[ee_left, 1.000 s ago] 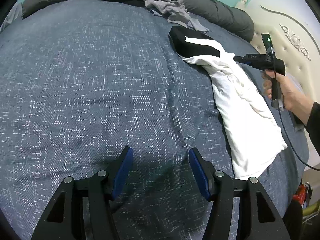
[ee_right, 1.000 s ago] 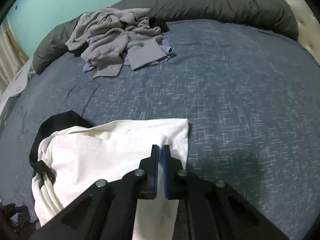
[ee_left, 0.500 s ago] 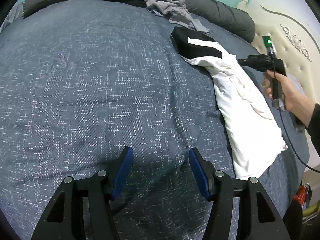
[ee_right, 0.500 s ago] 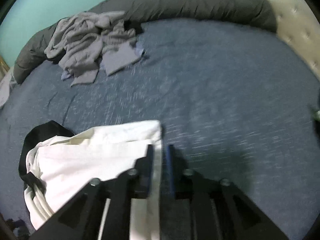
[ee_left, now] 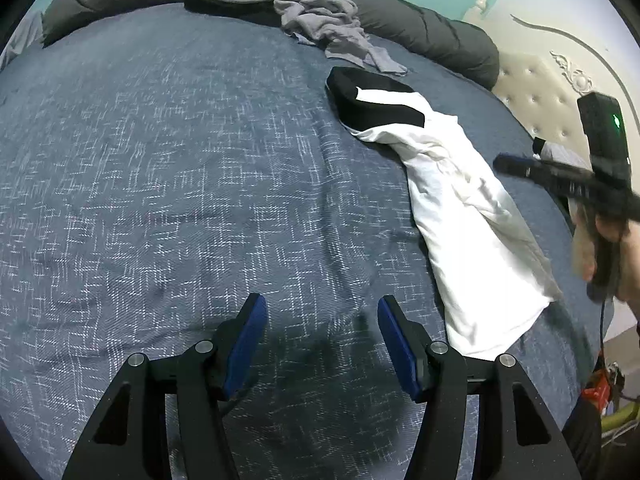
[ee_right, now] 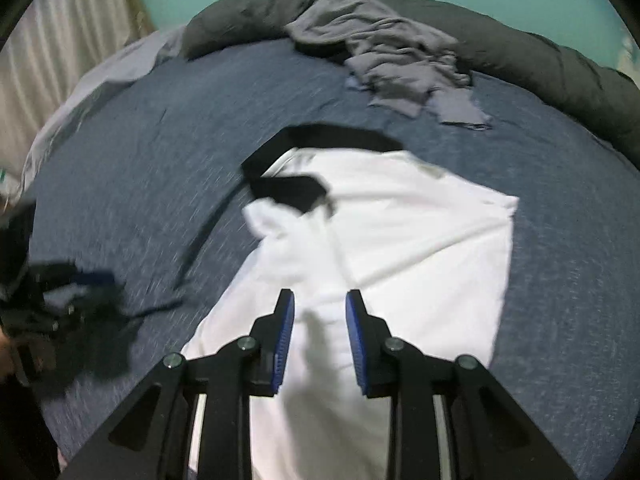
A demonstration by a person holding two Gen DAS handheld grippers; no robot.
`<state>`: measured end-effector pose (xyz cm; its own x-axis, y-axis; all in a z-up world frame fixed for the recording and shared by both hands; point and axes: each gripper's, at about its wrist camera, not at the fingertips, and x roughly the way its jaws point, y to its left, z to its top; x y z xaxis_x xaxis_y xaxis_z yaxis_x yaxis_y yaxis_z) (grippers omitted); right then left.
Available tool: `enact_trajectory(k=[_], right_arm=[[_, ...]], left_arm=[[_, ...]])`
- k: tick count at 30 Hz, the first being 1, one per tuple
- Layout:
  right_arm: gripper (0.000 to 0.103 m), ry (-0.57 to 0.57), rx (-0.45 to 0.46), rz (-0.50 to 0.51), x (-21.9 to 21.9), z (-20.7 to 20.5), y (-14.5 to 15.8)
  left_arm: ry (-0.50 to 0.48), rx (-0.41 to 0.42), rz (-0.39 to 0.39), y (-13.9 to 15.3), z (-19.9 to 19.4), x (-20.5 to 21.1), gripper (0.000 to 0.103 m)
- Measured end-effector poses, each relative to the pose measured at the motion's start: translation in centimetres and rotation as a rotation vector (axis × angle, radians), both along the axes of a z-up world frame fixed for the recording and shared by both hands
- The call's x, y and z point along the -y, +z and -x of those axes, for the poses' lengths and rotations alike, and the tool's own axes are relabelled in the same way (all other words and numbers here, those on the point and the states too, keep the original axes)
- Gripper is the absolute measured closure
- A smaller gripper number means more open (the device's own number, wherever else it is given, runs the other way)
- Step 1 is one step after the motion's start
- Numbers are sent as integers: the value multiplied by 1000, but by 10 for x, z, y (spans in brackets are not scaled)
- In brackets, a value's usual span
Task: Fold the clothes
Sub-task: 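Move the right gripper over the polo body below the collar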
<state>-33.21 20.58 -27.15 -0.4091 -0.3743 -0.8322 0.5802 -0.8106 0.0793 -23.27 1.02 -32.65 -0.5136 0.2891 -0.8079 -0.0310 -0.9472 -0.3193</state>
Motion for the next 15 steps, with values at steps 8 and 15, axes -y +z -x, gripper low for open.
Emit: enact_trajectory(k=[8, 15], right_arm=[[77, 30, -10, -120, 23, -6, -27], [76, 64, -14, -149, 33, -6, -37]], left_arm=[[8, 0, -10, 1, 1, 4, 41], [11, -3, -15, 2, 1, 6, 41]])
